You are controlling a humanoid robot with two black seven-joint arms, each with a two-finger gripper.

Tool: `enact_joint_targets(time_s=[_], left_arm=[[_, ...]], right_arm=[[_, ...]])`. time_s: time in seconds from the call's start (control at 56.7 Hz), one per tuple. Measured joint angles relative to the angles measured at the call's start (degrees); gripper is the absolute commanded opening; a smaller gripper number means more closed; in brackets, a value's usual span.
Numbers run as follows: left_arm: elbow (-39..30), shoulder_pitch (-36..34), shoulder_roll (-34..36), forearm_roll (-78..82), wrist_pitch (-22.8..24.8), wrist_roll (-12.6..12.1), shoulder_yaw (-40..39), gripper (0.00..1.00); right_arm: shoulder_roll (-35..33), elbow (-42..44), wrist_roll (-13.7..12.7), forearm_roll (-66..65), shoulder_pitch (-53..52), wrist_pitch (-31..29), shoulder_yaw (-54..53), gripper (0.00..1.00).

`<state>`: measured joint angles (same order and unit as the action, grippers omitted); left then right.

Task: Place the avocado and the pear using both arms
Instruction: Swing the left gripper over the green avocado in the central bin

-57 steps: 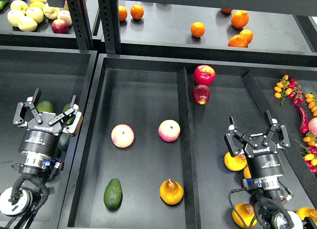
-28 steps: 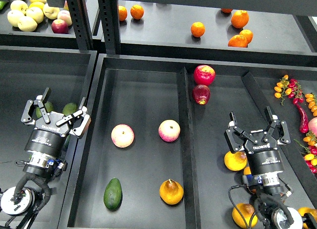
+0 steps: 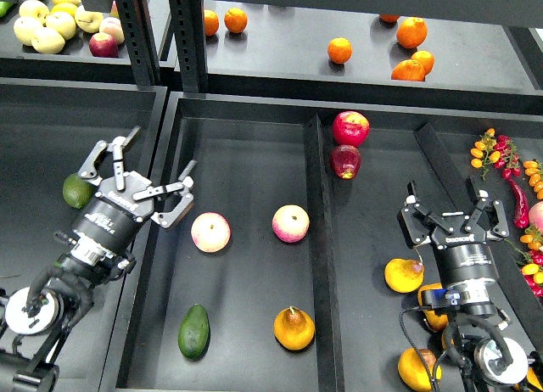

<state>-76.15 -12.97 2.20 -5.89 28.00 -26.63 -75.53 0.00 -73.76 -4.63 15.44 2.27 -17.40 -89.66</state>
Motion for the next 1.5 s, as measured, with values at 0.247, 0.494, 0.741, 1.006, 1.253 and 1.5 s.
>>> enact_joint_targets(time_s=[0.247, 0.494, 0.741, 1.006, 1.253, 1.5], left_arm=[[1.4, -14.5, 18.0, -5.6, 0.0, -1.4, 14.6, 0.97], [1.4, -27.2, 30.3, -8.4, 0.0, -1.4, 36.8, 0.98], [1.4, -37.4, 31.6, -7.3, 0.0, -1.4, 55.2, 0.94], [1.8, -41.7, 30.3, -1.1, 0.0, -1.4, 66.8, 0.95], [4.7, -41.6, 27.5, 7.6, 0.0, -1.4, 70.4, 0.95], [6.6, -41.0, 24.0, 13.4, 0.0, -1.4, 75.6, 1.00]], right_arm=[[-0.1, 0.7, 0.0, 0.5, -2.7, 0.6, -1.2, 1.00], [-2.0, 0.8, 0.1, 0.6, -2.9, 0.6, -1.4, 1.00], [-4.3, 0.5, 0.1, 0.7, -2.9, 0.6, -2.9, 1.00], [-4.4, 0.6, 0.1, 1.6, -2.9, 0.6, -3.8, 1.00], [-4.4, 0.9, 0.1, 1.8, -2.9, 0.7, -3.9, 1.00], [-4.2, 0.9, 0.1, 1.8, -2.5, 0.7, -3.8, 1.00]])
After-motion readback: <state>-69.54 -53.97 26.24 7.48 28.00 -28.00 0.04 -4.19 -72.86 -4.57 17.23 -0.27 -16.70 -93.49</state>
